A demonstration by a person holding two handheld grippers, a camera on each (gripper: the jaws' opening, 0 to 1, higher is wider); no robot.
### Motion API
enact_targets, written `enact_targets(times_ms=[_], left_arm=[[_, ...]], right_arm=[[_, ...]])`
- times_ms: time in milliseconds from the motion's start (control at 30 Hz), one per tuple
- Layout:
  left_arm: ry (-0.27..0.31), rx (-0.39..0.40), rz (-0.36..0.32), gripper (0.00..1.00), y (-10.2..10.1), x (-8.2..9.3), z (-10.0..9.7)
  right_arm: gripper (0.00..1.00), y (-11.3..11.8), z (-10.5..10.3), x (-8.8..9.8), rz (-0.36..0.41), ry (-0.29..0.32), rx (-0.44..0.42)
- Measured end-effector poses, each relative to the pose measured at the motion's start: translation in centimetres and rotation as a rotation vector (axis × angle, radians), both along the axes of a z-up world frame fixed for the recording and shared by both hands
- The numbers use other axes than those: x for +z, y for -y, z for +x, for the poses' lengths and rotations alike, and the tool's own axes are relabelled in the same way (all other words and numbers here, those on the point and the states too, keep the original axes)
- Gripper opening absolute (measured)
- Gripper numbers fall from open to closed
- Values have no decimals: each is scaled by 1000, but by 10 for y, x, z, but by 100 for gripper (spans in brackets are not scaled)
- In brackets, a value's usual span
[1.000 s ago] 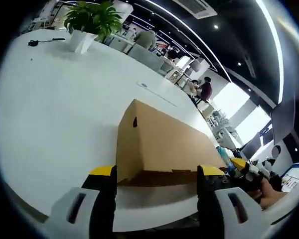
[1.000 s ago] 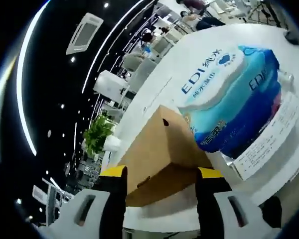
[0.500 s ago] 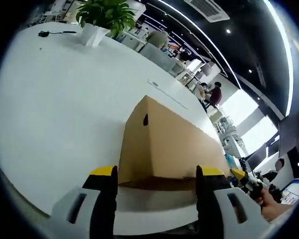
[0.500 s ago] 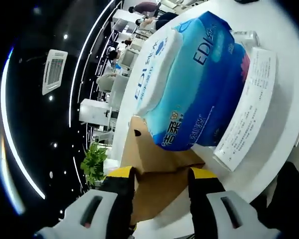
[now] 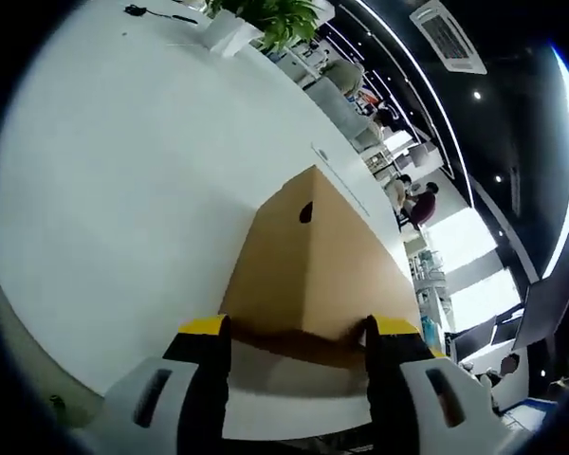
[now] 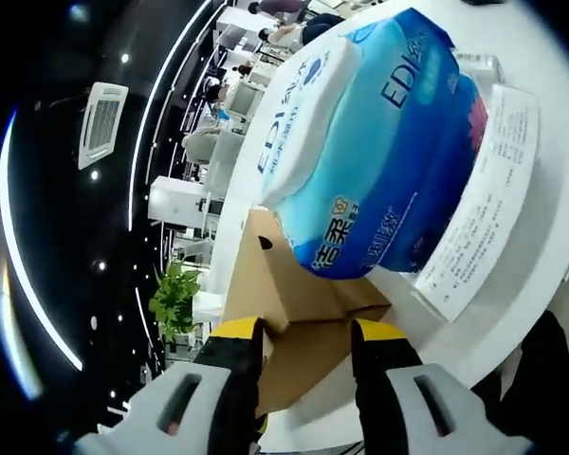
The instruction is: Operate the shoe box by opening the lid, removing the specified soft item, and placing it in the target area until the item is outside and the box remains undamaged.
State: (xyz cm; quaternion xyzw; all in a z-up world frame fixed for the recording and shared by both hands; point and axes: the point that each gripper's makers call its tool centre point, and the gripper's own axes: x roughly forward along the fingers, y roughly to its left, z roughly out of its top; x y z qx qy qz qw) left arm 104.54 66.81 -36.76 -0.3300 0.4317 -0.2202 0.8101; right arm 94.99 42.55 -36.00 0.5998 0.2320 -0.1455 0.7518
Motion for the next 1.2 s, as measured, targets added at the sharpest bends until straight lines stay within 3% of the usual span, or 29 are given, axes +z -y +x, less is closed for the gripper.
enact_targets(times_ms=[333,633,733,867,933,1000,1033,1200], left_arm=[[-46,22,-14,60,-1,-7,-3],[-22,20,-20,59,0,-6,-3],[-17,17,-24,60,-1,-6,-3],[-26,16,-31,60,-1,-7,-2],[-22,8,-29,60,0,-6,-2],[42,-35,-10,58,1,-3,1],[63,-48,-1,58,1,-1,1],[55,-70,13,57,1,-1,4]], right_arm=[[35,0,0,-3,-32,-5,34],[40,2,-1,-8,-79,32,16],[46,4,-4,-13,-59,10,8],[45,-3,-2,-12,105,51,-55],[48,-2,-5,-18,84,32,-55],[44,-2,-4,-15,90,40,-60],[41,-3,-2,-9,53,48,-39],[39,-3,0,-8,22,41,3]])
